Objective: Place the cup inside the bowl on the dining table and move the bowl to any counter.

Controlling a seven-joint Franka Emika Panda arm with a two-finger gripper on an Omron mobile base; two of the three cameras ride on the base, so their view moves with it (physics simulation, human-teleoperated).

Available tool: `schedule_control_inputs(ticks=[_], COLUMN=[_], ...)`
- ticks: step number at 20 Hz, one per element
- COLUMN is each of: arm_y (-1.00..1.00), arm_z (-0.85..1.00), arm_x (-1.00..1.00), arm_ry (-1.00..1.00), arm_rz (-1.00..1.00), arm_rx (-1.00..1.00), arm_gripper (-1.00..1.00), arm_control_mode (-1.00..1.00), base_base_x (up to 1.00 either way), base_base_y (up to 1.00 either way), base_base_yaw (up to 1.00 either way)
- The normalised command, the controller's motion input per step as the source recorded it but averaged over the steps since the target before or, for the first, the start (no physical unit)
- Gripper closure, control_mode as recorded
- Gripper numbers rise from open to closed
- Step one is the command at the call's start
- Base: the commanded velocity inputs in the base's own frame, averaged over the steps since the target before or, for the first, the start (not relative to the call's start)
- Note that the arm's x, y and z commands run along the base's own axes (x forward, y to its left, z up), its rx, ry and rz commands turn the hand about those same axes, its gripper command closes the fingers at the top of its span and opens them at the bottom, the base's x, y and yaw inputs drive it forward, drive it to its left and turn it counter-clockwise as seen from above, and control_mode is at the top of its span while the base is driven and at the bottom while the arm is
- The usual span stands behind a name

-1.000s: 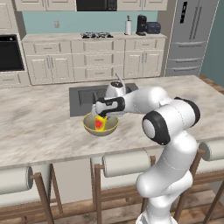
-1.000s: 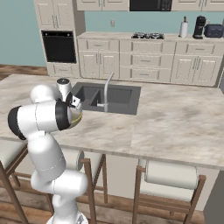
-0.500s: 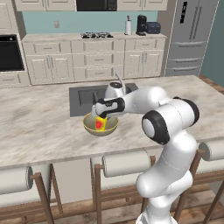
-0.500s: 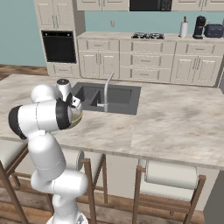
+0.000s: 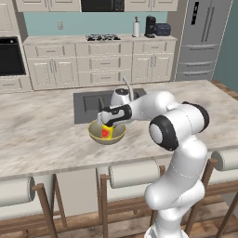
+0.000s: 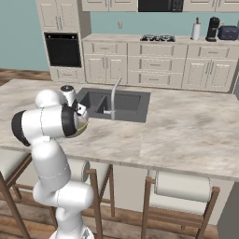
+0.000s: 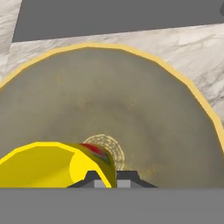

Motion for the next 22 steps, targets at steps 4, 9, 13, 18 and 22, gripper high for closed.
schedule_control_inputs(ticks=[4,9,13,18,22], arm_y=[0.00,0.00,0.00,0.03,0.02], arm_z=[-0.12,-0.09,-0.04,-0.11,0.00], arm_x=[0.13,0.14,0.05,0.06,0.00], arm_ry=[0.00,0.00,0.00,0.00,0.00], arm_rz=[0.00,0.00,0.00,0.00,0.00], arm_rx=[-0.01,0.00,0.00,0.00,0.00], arm_gripper=[1.00,1.00,1.00,1.00,1.00], arm_control_mode=[-1.00,-1.00,-1.00,-1.00,-1.00], base_base_x=[0.00,0.00,0.00,0.00,0.00], base_base_y=[0.00,0.00,0.00,0.00,0.00], base_base_yaw=[0.00,0.00,0.00,0.00,0.00])
